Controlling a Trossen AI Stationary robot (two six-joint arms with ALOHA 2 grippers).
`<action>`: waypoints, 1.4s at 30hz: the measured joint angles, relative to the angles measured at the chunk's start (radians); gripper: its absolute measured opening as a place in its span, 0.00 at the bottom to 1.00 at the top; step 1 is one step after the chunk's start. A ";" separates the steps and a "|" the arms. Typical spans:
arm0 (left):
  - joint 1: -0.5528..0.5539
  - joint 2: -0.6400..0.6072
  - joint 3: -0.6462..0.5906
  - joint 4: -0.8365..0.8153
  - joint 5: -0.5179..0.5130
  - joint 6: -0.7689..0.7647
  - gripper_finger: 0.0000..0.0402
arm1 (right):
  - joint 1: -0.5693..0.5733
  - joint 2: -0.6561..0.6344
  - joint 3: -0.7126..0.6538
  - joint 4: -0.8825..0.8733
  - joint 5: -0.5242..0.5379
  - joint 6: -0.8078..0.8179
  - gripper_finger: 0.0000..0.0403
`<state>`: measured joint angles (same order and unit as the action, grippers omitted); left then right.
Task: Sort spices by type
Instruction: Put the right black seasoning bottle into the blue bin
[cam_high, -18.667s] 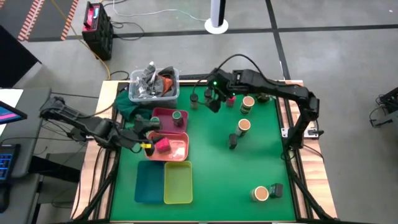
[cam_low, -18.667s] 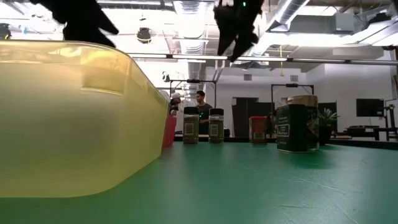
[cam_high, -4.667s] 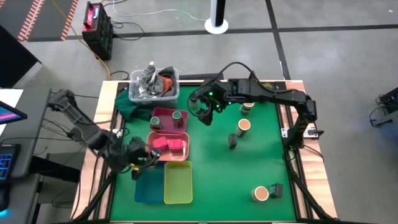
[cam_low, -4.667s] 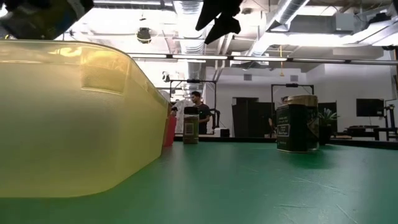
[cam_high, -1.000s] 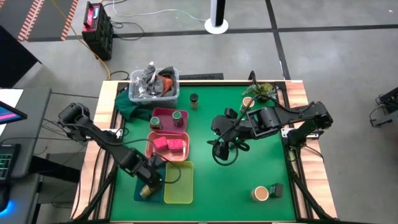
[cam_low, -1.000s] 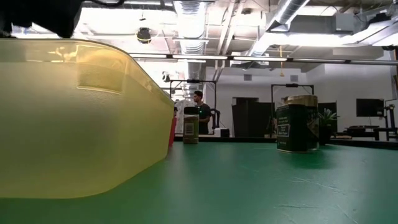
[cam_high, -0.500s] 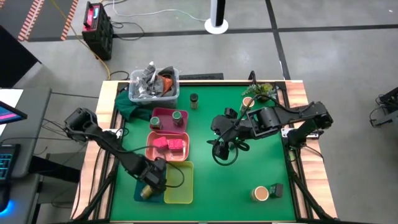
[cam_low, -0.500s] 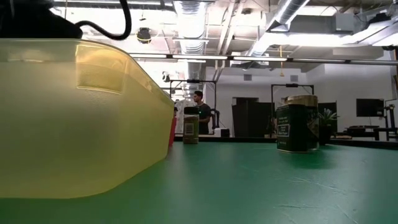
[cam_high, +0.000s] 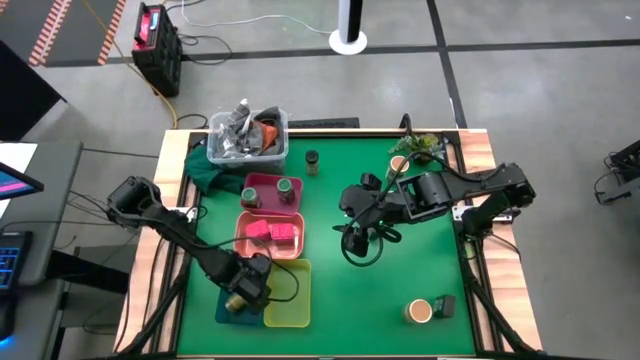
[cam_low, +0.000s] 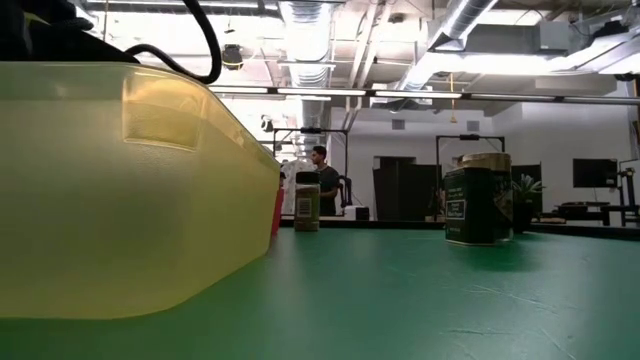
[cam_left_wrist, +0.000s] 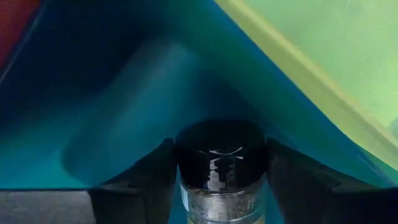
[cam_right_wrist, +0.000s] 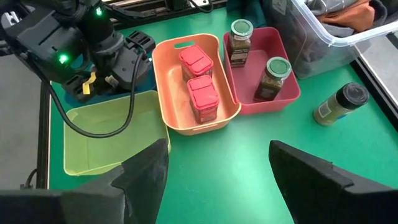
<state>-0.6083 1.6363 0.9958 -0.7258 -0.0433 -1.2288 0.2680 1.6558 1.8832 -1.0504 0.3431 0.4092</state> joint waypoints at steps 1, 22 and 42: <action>0.000 0.000 0.000 0.000 0.000 0.004 0.53 | 0.000 0.000 0.000 0.000 0.000 0.000 0.75; -0.135 -0.312 -0.003 -0.056 -0.470 -0.144 0.47 | 0.001 0.000 0.000 -0.003 0.000 0.001 0.75; -0.460 -0.020 -0.003 -0.252 -1.173 -0.546 0.49 | 0.001 0.000 0.000 -0.004 0.000 0.001 0.75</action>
<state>-1.0685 1.6166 0.9932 -0.9776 -1.2167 -1.7746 0.2687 1.6558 1.8832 -1.0542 0.3428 0.4102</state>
